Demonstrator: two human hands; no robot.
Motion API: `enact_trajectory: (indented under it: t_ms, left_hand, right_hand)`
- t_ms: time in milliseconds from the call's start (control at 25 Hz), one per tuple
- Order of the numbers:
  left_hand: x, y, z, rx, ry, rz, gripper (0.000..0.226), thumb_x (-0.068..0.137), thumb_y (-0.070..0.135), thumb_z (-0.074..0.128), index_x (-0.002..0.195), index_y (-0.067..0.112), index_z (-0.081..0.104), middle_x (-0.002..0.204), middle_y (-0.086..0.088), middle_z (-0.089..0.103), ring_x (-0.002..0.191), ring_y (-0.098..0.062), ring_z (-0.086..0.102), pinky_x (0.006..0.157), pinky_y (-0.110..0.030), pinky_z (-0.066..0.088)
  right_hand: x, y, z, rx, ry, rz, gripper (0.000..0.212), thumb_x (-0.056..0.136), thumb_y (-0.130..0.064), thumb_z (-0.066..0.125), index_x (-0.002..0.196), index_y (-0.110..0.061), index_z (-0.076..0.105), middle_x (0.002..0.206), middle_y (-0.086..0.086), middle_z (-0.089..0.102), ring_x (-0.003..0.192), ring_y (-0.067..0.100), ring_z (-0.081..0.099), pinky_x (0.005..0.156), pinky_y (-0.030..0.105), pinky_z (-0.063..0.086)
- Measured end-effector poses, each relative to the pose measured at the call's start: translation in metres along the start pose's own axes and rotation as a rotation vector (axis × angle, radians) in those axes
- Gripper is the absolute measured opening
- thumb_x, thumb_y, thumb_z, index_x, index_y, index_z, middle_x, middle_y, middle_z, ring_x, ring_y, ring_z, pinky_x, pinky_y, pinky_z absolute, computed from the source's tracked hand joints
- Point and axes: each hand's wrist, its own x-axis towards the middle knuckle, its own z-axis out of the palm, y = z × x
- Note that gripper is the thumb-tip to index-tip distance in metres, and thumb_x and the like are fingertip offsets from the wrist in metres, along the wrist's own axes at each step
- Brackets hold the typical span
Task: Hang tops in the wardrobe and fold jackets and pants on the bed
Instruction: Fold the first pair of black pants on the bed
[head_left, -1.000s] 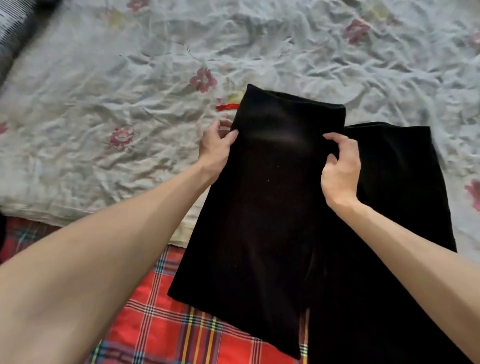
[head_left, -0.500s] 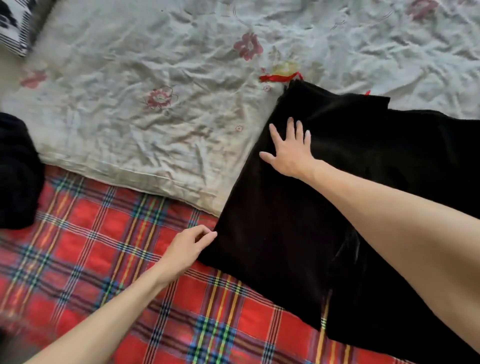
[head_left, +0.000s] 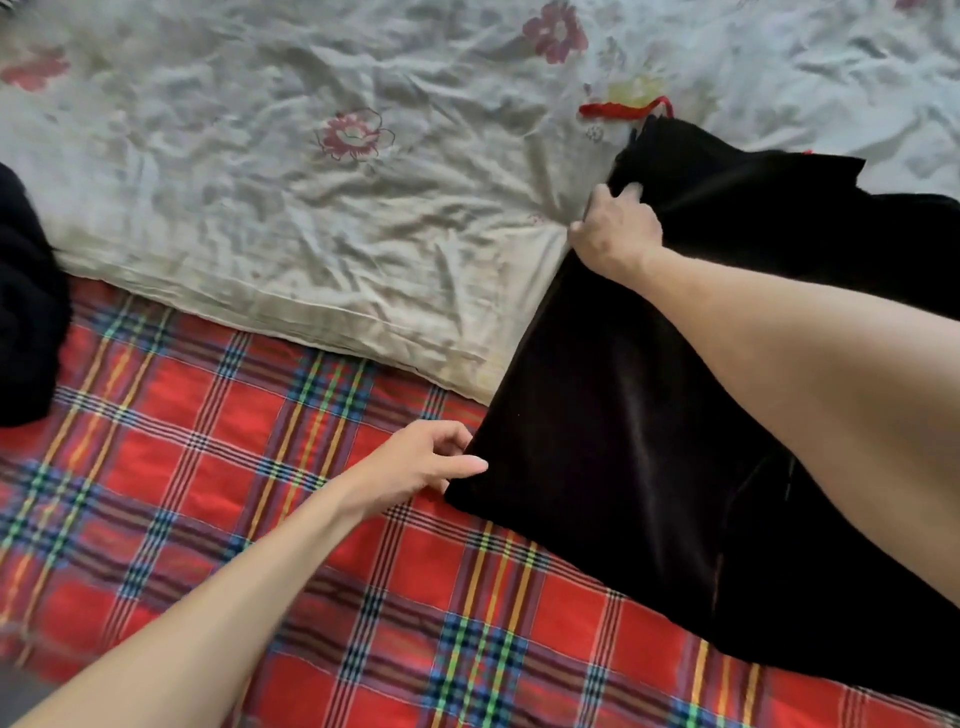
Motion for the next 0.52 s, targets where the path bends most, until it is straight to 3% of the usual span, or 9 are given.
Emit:
enact_trajectory:
  t_ms: [160,360,520]
  left_hand:
    - [-0.011,0.020,-0.004,-0.156,-0.235,-0.026,0.023,0.089,0.011,0.070,0.078,0.011,0.050,0.071,0.001,0.058,0.064,-0.011,0.056,0.060,-0.023,0.047]
    - [-0.031,0.085,0.027,-0.058,-0.509,0.014,0.011,0.089,0.011,0.067,0.090,0.007,0.057,0.081,0.000,0.060,0.076,-0.013,0.059,0.079,-0.031,0.044]
    - [-0.033,0.163,0.125,0.072,-0.742,0.097,0.011,0.092,0.005,0.059,0.098,0.011,0.065,0.090,0.004,0.065,0.086,-0.011,0.061,0.085,-0.029,0.045]
  right_hand:
    - [-0.006,0.020,-0.017,0.249,0.017,-0.085,0.007,0.090,-0.014,0.058,0.092,-0.011,0.052,0.112,0.017,0.052,0.100,0.034,0.055,0.071,0.028,0.034]
    - [-0.053,0.051,-0.101,0.692,0.115,-0.055,0.020,0.080,-0.003,0.059,0.084,-0.021,0.051,0.084,-0.001,0.048,0.070,0.011,0.046,0.054,0.022,0.037]
    - [-0.115,0.149,-0.177,0.979,0.236,0.013,0.030,0.069,0.005,0.052,0.064,-0.025,0.051,0.061,-0.012,0.048,0.057,0.002,0.045,0.052,0.017,0.035]
